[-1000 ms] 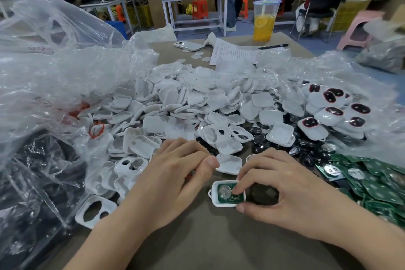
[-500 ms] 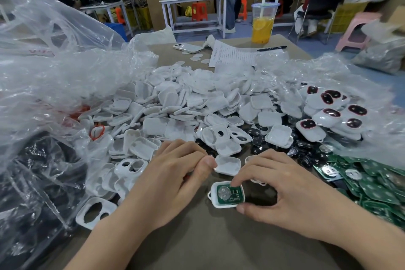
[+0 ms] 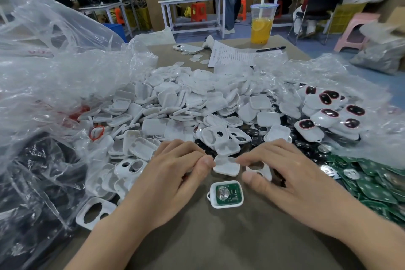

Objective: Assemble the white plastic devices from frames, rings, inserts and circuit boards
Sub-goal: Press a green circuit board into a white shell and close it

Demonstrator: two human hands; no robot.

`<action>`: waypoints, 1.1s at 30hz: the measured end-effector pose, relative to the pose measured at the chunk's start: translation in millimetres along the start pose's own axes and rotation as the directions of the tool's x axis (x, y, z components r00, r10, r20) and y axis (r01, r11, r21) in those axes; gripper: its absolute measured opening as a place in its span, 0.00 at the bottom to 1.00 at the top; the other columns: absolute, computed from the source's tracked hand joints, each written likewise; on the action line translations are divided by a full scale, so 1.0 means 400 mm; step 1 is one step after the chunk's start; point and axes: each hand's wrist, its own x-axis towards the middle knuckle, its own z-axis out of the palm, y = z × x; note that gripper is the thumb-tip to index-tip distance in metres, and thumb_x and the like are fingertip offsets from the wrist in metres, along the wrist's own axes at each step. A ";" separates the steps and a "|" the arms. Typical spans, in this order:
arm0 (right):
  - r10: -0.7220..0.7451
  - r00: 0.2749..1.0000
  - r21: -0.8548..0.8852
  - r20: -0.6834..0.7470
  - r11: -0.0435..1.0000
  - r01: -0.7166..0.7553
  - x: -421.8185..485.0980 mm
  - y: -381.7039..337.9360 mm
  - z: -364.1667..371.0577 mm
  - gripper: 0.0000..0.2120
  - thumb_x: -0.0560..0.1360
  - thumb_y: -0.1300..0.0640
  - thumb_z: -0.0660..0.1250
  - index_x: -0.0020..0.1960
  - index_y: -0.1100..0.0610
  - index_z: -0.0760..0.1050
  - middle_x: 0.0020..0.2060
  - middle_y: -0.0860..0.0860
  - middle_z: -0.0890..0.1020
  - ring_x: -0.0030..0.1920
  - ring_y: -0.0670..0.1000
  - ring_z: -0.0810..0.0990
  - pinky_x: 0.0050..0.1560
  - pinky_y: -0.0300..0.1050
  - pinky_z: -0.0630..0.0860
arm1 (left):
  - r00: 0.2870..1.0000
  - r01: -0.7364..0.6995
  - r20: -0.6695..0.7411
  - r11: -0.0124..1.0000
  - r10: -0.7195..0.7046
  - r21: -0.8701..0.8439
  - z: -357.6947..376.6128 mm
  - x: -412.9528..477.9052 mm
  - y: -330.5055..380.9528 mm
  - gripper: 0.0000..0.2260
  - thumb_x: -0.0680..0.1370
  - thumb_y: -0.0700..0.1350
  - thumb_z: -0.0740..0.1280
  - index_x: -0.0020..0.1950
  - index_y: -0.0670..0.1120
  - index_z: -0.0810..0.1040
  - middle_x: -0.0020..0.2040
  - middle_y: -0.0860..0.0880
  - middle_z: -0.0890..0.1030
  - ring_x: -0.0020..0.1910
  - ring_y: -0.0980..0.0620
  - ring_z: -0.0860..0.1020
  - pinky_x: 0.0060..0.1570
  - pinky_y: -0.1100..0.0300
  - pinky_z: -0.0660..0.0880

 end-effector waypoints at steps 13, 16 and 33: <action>0.211 0.977 -0.191 0.032 0.961 -0.202 0.011 0.027 -0.001 0.23 0.73 0.31 0.58 0.64 0.39 0.73 0.62 0.34 0.70 0.67 0.39 0.63 0.72 0.39 0.56 | 1.000 0.002 -0.002 1.000 -0.002 0.011 0.003 0.001 -0.003 0.21 0.84 0.56 0.53 0.46 0.51 0.83 0.48 0.62 0.79 0.51 0.58 0.75 0.58 0.61 0.67; 0.193 0.981 -0.172 -0.009 0.966 -0.192 0.011 0.029 0.000 0.18 0.73 0.35 0.61 0.58 0.42 0.74 0.56 0.35 0.73 0.63 0.42 0.67 0.68 0.39 0.60 | 1.000 0.006 -0.001 1.000 -0.006 0.012 0.003 -0.001 -0.005 0.21 0.84 0.57 0.53 0.46 0.51 0.83 0.48 0.62 0.79 0.52 0.58 0.75 0.58 0.61 0.67; 0.381 0.908 -0.223 -0.173 0.883 -0.413 0.014 0.077 0.007 0.16 0.80 0.48 0.63 0.68 0.43 0.74 0.66 0.44 0.74 0.65 0.53 0.70 0.69 0.50 0.65 | 0.998 0.066 0.013 0.990 -0.068 0.121 0.007 0.006 -0.020 0.24 0.84 0.58 0.50 0.46 0.49 0.83 0.45 0.58 0.79 0.50 0.55 0.74 0.58 0.61 0.65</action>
